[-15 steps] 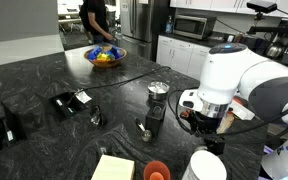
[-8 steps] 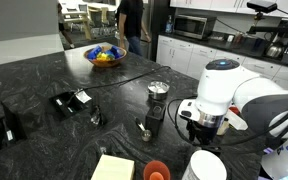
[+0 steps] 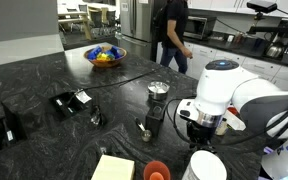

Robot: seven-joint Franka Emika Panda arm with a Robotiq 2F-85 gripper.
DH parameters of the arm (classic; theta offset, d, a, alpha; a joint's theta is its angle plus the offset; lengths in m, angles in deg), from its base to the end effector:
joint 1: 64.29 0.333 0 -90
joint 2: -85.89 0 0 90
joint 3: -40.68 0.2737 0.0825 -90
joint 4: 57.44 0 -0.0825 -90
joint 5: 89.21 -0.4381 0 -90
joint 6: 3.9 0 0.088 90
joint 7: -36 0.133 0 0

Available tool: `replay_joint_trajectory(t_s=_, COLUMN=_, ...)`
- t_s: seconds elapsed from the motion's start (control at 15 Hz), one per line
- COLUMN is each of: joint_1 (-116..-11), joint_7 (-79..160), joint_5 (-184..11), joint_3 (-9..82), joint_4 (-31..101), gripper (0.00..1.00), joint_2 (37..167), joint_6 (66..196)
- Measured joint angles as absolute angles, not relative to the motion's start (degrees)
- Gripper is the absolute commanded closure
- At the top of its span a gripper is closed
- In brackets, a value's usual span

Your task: Move the masking tape to the left

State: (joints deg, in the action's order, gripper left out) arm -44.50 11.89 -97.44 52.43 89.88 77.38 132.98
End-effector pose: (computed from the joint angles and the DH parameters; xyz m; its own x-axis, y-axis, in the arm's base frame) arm 0.4054 0.2475 0.2033 0.6507 0.7592 -0.0090 0.7568 -0.6495 -0.0742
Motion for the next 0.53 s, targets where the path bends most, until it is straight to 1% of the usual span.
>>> replay_joint_trajectory(t_s=0.07, joint_1=-44.5, joint_7=11.8, joint_5=-97.4, joint_3=52.4, joint_4=89.8, gripper=0.96, joint_2=77.4, joint_6=133.0)
replay_joint_trajectory(t_s=0.13, joint_1=-44.5, joint_7=11.8, joint_5=-97.4, joint_3=52.3, joint_4=89.7, gripper=1.0, joint_2=77.3, joint_6=132.9)
replay_joint_trajectory(t_s=0.53, joint_1=-44.9, joint_7=11.3, joint_5=-97.3, joint_3=51.9, joint_4=88.6, gripper=0.98, joint_2=76.9, joint_6=130.3)
